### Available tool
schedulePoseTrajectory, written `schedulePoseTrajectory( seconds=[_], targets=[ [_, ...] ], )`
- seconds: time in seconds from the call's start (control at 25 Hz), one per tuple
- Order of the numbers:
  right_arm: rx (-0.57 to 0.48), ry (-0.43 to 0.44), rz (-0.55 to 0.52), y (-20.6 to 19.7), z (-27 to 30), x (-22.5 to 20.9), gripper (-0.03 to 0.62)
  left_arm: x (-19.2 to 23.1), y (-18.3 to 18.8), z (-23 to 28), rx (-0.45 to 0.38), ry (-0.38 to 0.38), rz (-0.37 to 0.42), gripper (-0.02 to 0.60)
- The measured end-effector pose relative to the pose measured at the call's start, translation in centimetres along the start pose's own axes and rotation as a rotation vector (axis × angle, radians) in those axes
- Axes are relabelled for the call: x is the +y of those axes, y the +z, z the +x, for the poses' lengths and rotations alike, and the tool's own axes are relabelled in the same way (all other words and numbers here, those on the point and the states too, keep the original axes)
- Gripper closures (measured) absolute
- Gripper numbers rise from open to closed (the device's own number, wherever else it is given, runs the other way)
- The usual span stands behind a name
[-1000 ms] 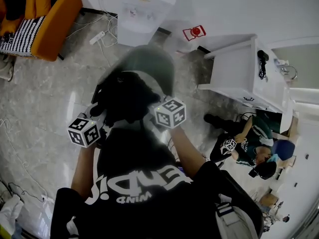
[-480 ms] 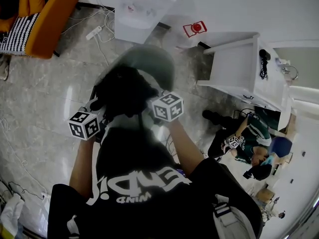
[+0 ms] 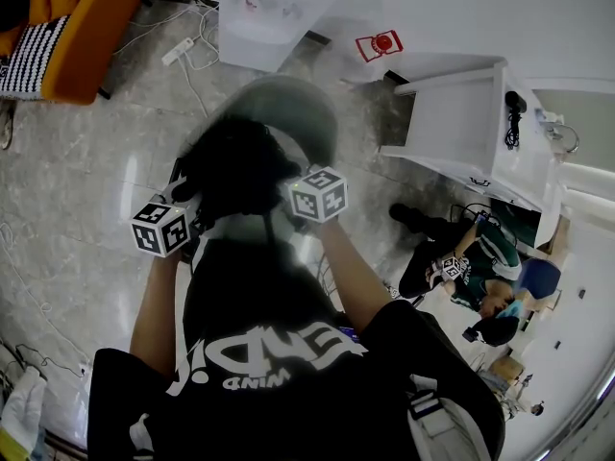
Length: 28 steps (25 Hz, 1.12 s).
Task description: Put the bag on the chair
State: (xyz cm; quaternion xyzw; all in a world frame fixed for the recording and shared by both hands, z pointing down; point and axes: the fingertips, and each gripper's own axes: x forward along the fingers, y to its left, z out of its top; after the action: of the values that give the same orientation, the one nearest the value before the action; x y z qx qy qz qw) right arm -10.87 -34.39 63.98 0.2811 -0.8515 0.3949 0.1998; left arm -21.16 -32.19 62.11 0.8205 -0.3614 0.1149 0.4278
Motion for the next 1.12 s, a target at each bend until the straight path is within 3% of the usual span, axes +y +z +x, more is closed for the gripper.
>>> schedulePoseTrajectory(
  seconds=[0.4,0.6,0.88,1.12],
  targets=[
    [0.013,0.007,0.067,-2.5,0.8,-1.7,0.554,0.9,-2.2,1.8,0.024,0.008,-0.026,0.545],
    [0.043,-0.003,0.037,-2.9,0.2,-1.9,0.539,0.5,-2.6,1.8,0.044,0.034,-0.017,0.535],
    [0.107,-0.021,-0.021,-3.6,-1.8,-1.6,0.495,-0.8,-3.3,0.6,0.108,0.096,0.036,0.456],
    [0.148,-0.043,-0.077,-4.6,-4.7,-0.8,0.479,-3.1,-4.3,-1.0,0.134,0.125,0.066,0.427]
  ],
)
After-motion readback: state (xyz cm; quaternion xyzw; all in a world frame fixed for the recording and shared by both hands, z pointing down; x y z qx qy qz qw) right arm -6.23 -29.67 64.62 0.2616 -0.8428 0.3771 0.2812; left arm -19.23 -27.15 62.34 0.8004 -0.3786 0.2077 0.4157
